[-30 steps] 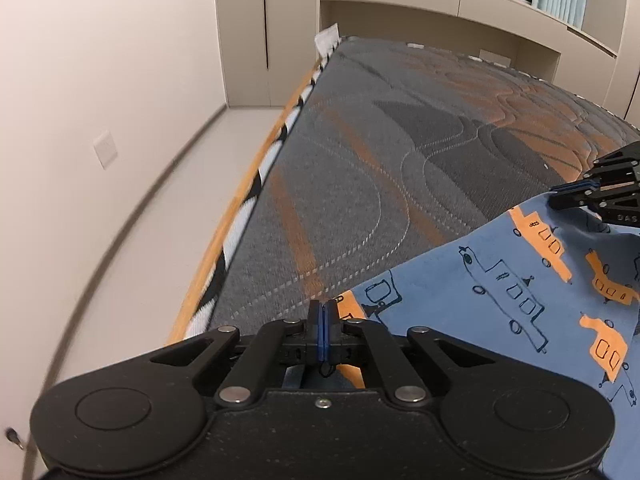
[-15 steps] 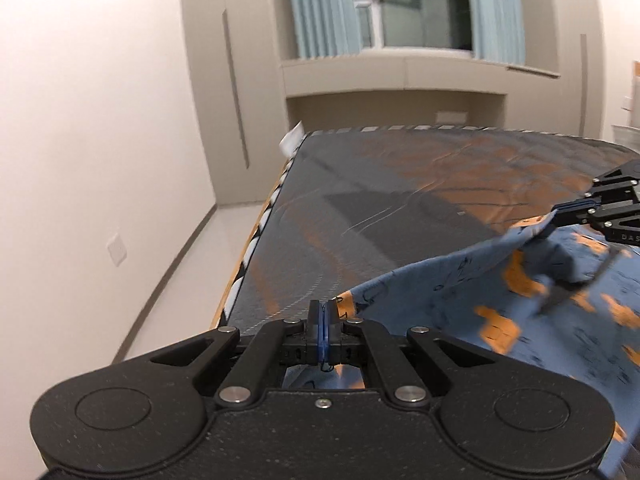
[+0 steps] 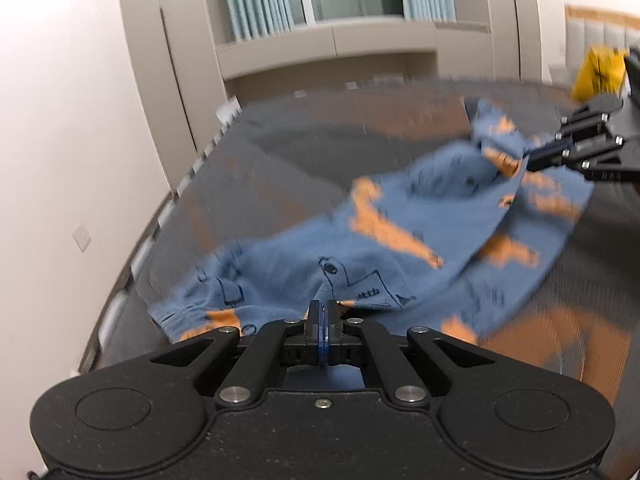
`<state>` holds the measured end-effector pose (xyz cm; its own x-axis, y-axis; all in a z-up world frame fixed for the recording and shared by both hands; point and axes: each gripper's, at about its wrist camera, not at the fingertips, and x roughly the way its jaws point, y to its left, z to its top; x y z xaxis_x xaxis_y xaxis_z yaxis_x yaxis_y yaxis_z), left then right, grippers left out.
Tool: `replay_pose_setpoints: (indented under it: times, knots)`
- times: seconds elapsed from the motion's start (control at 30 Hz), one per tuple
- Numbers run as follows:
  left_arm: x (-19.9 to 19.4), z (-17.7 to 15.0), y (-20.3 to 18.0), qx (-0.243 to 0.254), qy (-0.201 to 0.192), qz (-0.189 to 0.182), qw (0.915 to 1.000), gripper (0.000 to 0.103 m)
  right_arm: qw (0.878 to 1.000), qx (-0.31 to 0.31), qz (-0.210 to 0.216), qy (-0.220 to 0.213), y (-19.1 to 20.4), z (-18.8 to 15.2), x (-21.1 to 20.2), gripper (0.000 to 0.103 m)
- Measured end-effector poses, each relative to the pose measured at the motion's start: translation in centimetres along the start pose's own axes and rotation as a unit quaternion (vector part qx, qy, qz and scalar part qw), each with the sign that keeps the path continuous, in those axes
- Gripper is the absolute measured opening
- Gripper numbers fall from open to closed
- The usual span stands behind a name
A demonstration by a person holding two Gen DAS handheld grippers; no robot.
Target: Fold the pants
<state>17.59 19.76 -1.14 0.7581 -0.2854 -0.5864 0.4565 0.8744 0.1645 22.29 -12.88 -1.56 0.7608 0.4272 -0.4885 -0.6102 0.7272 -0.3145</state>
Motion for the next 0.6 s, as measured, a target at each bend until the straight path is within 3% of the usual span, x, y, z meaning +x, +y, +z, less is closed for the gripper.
replay_pose_setpoints:
  times: [0.17,0.47,0.6]
  knots:
    - [0.0,-1.3,0.0,-0.015,-0.013,0.012,0.9997,0.000,1.000,-0.013,-0.006,0.026,1.5,-1.9,1.0,0.002]
    - [-3.3,-0.1,0.7,-0.020,-0.052,0.009,0.9984,0.000,1.000,-0.006,-0.014,-0.004,1.1,-1.7,-2.4,0.002]
    - [-2.2,-1.3,0.4,-0.023,-0.027,0.000,0.9994,0.000,1.000,-0.016,-0.006,0.006,2.1,-2.3,-3.1,0.002]
